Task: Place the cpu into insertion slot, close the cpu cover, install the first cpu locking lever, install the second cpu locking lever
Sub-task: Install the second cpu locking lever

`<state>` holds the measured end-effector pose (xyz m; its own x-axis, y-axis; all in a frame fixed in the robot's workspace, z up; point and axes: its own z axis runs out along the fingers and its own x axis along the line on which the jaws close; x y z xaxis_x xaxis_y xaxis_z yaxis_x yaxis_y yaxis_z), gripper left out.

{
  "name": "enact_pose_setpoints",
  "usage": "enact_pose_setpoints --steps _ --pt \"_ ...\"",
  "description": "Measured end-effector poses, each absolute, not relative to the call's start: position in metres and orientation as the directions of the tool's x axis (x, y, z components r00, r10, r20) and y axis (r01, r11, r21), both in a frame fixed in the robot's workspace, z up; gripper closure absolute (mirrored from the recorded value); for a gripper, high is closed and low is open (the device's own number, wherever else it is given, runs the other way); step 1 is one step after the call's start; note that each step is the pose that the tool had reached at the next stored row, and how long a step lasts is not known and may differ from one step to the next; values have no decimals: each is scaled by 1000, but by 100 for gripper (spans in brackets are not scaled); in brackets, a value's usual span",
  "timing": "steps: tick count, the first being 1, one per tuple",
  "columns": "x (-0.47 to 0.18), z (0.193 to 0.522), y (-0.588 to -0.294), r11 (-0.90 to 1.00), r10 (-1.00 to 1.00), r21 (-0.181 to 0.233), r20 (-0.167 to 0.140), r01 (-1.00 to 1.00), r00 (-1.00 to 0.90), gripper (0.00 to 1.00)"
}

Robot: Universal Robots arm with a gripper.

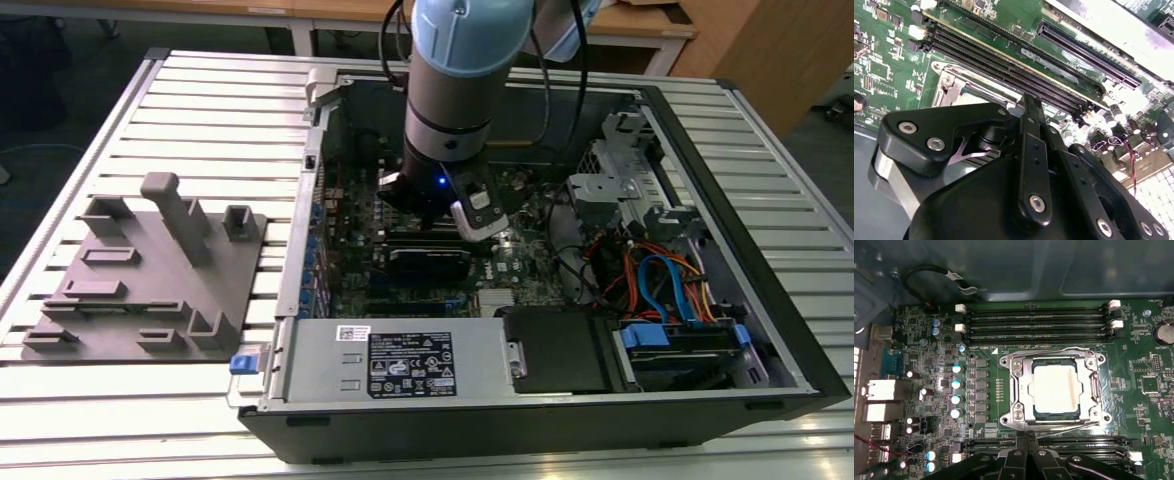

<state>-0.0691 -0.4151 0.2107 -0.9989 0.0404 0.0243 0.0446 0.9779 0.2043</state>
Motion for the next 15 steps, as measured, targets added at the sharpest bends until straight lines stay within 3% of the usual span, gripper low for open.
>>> enact_pose_setpoints --steps 15 --pt "-78 207 -426 967 39 250 26 45 -999 90"
